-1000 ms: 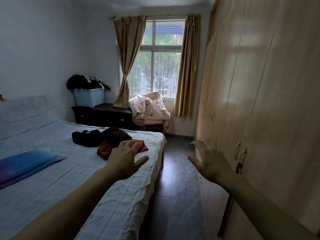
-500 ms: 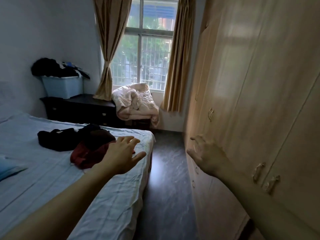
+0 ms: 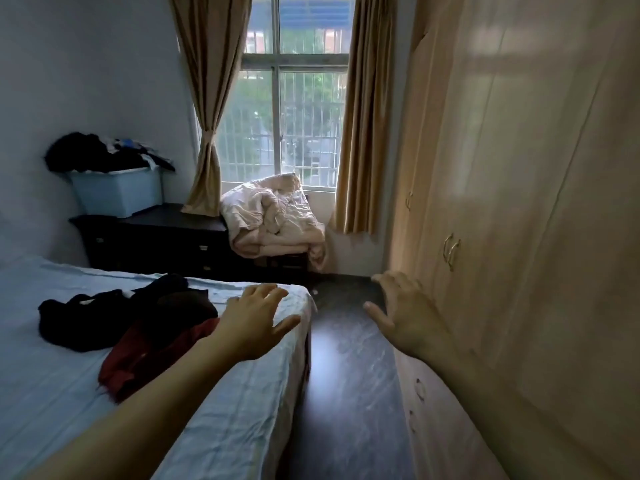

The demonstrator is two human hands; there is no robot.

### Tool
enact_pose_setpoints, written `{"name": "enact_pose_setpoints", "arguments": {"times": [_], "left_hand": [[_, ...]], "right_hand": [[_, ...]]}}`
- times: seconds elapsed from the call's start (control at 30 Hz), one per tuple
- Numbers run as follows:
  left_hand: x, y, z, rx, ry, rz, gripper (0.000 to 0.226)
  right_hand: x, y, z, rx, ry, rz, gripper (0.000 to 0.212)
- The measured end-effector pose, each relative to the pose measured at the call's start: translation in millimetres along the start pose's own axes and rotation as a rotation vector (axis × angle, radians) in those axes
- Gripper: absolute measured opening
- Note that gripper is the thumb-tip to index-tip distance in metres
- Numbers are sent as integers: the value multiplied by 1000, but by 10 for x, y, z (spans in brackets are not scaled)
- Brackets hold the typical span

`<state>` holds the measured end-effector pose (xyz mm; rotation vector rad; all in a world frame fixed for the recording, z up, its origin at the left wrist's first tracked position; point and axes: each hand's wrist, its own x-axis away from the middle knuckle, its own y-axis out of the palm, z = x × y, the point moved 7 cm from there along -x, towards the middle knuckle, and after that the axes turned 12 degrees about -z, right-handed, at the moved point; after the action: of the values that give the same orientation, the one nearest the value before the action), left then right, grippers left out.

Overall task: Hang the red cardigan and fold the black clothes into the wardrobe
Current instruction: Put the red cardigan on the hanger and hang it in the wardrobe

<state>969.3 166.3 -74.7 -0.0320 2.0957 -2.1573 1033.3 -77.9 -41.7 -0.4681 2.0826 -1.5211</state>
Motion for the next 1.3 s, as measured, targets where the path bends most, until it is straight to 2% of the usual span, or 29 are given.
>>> {"name": "enact_pose_setpoints", "arguments": {"times": [0.13,0.37,0.57,0.7,0.83,0.97,1.07,1.3], "left_hand": [[-771,-202,-16,34,2,68,90],[-1929,-113,-255,67,-50,62,93],[-3112,351,-522,68,-63,23,94],[-3907,462,-768,77,-64,16,85],[-4615,342,-1059,75,-97,60,89],[-5166,472,-1295,75,-142,30,86],[-5583,569,-1456,56,-175,19,74],[-6201,855,-1996,44,-399,-37,72]], "right_hand": [[-821,-138,342,15,-22,21,58],[-1892,45,729,12,-62,-10,59],[-2973,470,1141,47,-42,-69,59],[-3840,519,1279,79,-34,-103,59],[-4699,504,1333,91,-85,-68,57],[-5352,799,1450,70,-128,-102,58],[-5911,1030,1575,21,-150,-127,59],[-7298,1523,1630,-55,-349,-181,55]]}}
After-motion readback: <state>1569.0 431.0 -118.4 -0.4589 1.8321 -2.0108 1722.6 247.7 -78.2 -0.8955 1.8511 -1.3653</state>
